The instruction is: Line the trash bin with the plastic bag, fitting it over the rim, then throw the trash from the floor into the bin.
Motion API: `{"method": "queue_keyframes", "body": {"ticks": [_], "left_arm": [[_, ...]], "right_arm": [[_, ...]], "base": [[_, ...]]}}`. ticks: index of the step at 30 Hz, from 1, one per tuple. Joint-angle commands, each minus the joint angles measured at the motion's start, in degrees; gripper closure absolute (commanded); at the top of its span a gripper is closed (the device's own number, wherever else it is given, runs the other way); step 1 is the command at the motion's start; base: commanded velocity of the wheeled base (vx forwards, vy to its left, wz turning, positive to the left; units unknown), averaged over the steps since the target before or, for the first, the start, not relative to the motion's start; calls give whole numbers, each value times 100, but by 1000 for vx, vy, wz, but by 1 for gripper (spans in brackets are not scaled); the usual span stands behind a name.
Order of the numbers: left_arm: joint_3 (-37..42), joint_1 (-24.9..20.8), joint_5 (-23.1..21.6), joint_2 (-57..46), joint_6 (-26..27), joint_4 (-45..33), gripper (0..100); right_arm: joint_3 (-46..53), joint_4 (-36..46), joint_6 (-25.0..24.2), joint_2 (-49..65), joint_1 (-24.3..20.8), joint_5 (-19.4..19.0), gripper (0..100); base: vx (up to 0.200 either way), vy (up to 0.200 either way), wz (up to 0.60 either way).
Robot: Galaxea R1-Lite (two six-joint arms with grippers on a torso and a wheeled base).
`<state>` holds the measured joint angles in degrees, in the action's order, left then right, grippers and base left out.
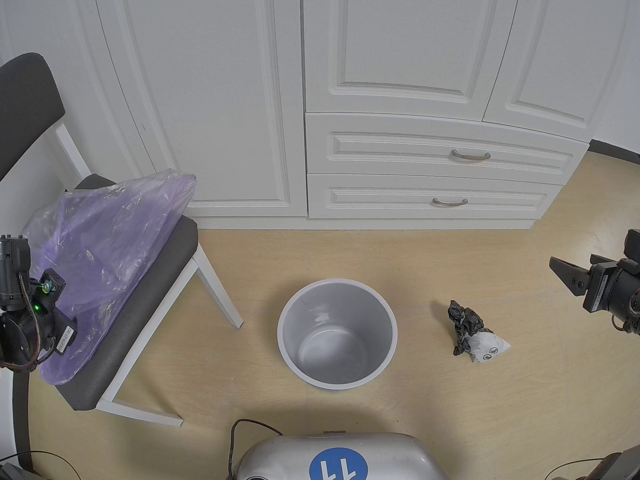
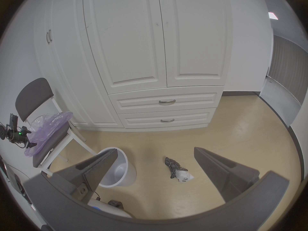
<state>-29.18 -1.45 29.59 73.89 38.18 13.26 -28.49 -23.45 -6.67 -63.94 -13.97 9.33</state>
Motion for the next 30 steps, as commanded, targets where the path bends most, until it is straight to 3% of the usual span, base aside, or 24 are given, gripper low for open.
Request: {"method": "queue_keyframes", "body": {"ticks": [1,10,16,22,27,30], "left_arm": [[-17,-4,12,-6,-4,18,100],[167,-127,12,-111,-21,423,100],[273,-751,-181,-252,-171,1688,100],[185,-831,-1315,-182,-874,2339,100],[211,-971,-1377,-278,-1849,2427,100],[185,-1375,-1394,-621,-2781,2444,100]], "right_arm": [[1,-1,-1,13,0,-1,0],[19,-1,25,4,0,-1,0],[-16,-10,43,92,0,-1,0],[-25,-72,87,136,-9,8,0],[19,-72,131,136,0,8,0],[1,-72,139,171,-18,17,0]], "base": [[0,0,0],[0,0,0],[0,0,0],[0,0,0],[0,0,0],[0,0,0]]}}
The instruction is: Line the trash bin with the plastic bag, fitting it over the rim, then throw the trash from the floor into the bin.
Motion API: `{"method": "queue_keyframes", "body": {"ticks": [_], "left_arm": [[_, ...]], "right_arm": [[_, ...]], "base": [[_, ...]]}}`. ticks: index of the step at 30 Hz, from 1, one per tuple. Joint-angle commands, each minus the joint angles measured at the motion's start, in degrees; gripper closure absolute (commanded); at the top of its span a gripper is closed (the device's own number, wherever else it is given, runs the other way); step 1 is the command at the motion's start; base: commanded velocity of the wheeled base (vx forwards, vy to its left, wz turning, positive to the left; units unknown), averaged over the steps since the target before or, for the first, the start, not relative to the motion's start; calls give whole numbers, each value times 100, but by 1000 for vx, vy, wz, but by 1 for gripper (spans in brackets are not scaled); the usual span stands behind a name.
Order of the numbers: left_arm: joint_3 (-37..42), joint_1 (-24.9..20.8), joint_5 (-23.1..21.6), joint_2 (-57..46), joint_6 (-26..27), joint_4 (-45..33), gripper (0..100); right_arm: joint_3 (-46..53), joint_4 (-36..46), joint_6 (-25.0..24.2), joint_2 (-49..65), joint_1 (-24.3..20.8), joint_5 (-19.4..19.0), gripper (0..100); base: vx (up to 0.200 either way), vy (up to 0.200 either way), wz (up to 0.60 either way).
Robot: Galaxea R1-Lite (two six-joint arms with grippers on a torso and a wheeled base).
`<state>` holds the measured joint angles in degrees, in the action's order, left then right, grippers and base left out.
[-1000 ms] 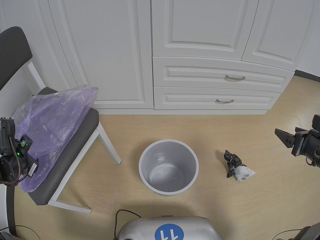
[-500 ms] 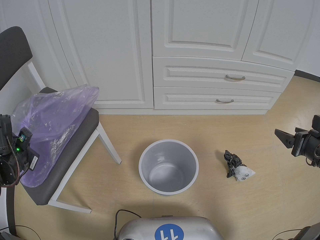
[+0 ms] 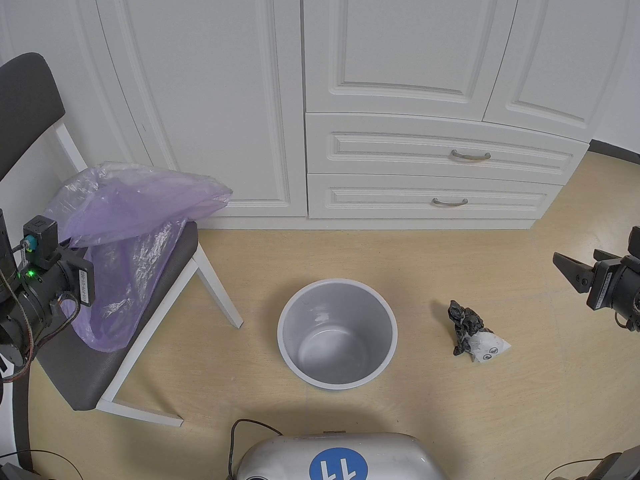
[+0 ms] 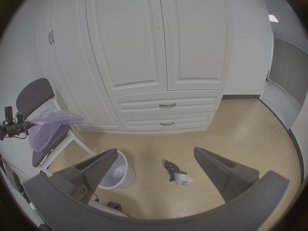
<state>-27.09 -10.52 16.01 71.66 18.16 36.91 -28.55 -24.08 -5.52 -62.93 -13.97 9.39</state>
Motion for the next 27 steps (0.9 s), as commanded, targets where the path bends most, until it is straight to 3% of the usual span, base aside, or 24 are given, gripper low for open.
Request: {"method": "queue_keyframes", "body": {"ticks": [1,7,12,16,19,27], "left_arm": [[-42,-592,-36,-460,-937,79,100],[-148,-1550,-54,-794,-1746,150,100],[-315,-2446,-80,-838,-2458,765,100],[-649,-3211,-45,-662,-3047,1318,100],[-798,-3422,-45,-591,-3205,1494,100],[-1027,-4028,-36,-512,-3601,1802,100]], "right_arm": [[7,-9,25,88,-53,19,0],[104,175,192,0,-247,-51,0],[-45,87,139,-237,-1723,142,0],[43,35,-63,-615,-2391,309,0],[166,-211,-450,-756,-2971,345,0],[130,-1284,-889,-1547,-3903,362,0]], "base": [[0,0,0],[0,0,0],[0,0,0],[0,0,0],[0,0,0],[0,0,0]]}}
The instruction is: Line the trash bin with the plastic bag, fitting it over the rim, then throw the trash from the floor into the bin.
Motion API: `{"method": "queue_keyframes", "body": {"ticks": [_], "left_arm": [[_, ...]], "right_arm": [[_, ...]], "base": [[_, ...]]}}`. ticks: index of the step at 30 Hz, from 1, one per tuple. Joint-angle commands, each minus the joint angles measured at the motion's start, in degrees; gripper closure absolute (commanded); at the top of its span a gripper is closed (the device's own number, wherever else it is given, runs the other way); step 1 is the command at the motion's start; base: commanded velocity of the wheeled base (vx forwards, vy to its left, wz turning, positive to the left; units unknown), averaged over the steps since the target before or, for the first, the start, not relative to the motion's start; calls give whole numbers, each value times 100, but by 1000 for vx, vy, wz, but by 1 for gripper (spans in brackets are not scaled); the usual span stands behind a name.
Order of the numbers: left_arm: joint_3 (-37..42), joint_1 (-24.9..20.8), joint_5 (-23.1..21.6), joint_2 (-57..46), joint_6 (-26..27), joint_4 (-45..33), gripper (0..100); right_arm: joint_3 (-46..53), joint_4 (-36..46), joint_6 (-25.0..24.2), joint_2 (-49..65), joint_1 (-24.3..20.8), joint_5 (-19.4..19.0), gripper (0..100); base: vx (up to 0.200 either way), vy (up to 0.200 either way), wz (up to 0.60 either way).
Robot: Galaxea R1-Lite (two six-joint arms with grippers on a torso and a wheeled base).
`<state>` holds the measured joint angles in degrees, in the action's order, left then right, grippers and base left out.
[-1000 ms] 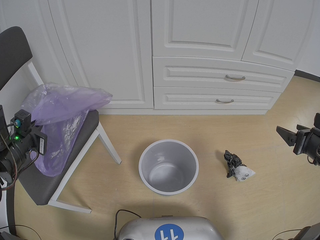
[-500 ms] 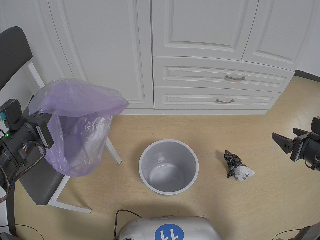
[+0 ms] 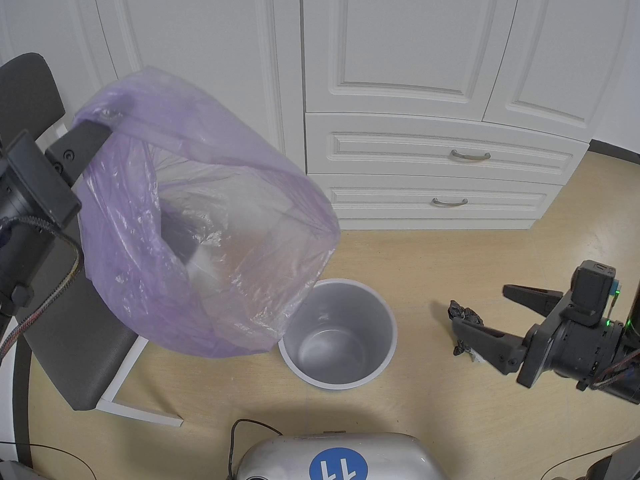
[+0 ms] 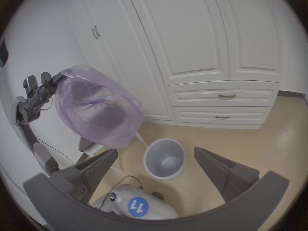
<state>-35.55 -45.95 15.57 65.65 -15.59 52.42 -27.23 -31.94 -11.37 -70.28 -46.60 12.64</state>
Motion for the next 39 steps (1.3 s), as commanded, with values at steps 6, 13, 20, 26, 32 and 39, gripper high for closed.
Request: {"method": "queue_keyframes", "body": {"ticks": [6,13,20,26,32,39], "left_arm": [[-172,-512,8,45,-216,392,100],[-137,-556,-1,-26,-216,392,100],[-93,-679,-19,-149,-181,401,100],[-22,-688,-27,-149,-172,401,100],[13,-740,-27,-131,-172,401,100],[22,-740,-27,-157,-155,401,100]], "right_arm": [[-63,-1526,-726,-1673,-674,590,0],[-142,-1658,-796,-2104,-595,634,0],[-291,-1666,-910,-2236,-288,749,0],[-581,-1719,-990,-2420,389,652,0],[-573,-2545,-1965,-2675,617,-297,0],[-195,-3670,-2290,-3326,723,-1071,0]], "base": [[0,0,0],[0,0,0],[0,0,0],[0,0,0],[0,0,0],[0,0,0]]}}
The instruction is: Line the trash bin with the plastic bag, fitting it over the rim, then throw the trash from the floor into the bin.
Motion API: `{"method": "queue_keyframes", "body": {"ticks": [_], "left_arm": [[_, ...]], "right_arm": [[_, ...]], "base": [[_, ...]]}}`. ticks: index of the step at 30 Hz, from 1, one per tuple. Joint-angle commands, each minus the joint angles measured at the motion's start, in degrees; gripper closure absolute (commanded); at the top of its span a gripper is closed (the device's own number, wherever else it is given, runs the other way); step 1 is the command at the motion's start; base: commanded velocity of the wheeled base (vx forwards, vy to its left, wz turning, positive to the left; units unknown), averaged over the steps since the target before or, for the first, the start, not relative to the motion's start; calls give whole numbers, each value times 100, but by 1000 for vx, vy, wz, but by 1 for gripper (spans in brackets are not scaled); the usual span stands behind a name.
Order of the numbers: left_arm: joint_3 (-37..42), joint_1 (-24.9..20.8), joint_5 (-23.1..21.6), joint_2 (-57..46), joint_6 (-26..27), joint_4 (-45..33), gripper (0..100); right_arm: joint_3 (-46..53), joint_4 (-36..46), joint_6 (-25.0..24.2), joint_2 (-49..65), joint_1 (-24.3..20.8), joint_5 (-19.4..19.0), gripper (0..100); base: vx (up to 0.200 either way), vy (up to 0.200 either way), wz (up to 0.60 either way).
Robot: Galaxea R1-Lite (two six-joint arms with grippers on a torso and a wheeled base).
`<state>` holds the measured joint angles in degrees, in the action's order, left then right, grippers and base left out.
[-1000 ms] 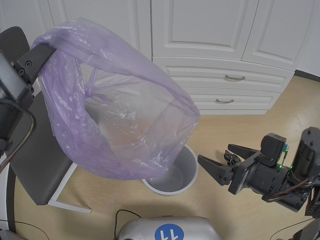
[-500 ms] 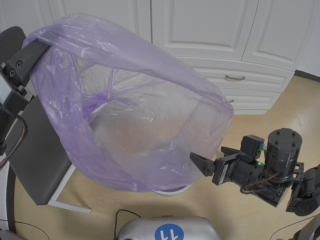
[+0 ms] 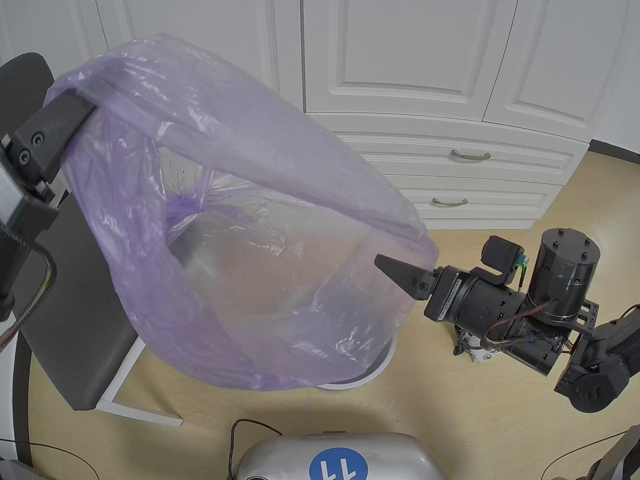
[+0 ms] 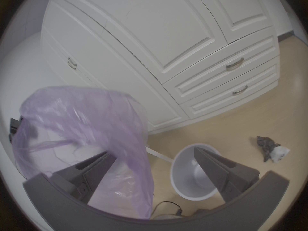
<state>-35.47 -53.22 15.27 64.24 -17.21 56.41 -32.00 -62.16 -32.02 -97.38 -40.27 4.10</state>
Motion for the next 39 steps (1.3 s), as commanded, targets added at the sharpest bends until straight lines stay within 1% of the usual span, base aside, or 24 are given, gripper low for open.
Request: {"method": "queue_keyframes", "body": {"ticks": [1,2,3,4,6,9,12,13,23,26,27,32,39], "left_arm": [[14,-13,2,-17,7,2,100],[14,-21,2,-17,7,2,100],[5,-21,-7,-17,7,2,100],[5,-21,2,-8,7,2,100],[5,-30,2,-8,7,2,100],[5,-39,2,-8,7,2,100],[5,-39,2,-17,7,2,100],[-3,-39,2,-17,7,2,100],[-3,-39,2,-8,-1,55,100],[-3,-39,2,0,-10,55,100],[-3,-39,2,9,-10,55,100],[5,-48,2,44,-19,134,100],[-3,-48,2,27,-19,125,100]], "right_arm": [[396,-973,-216,-704,45,-207,0],[607,-1439,-190,-791,-69,-251,0],[642,-1510,-190,-809,-87,-260,0],[774,-1905,-190,-950,-131,-269,0],[827,-2265,-181,-1213,-131,-260,0],[801,-2556,-164,-1574,-60,-243,0],[774,-2661,-164,-1714,-8,-243,0],[739,-2784,-164,-1820,71,-251,0],[774,-2784,-225,-1767,-43,-269,0],[836,-2784,-225,-1732,-157,-269,0],[932,-2784,-225,-1644,-324,-269,0],[1012,-2784,-225,-1626,-693,-234,0],[897,-2784,-313,-1767,-728,-190,0]], "base": [[0,0,0],[0,0,0],[0,0,0],[0,0,0],[0,0,0],[0,0,0],[0,0,0],[0,0,0],[0,0,0],[0,0,0],[0,0,0],[0,0,0],[0,0,0]]}}
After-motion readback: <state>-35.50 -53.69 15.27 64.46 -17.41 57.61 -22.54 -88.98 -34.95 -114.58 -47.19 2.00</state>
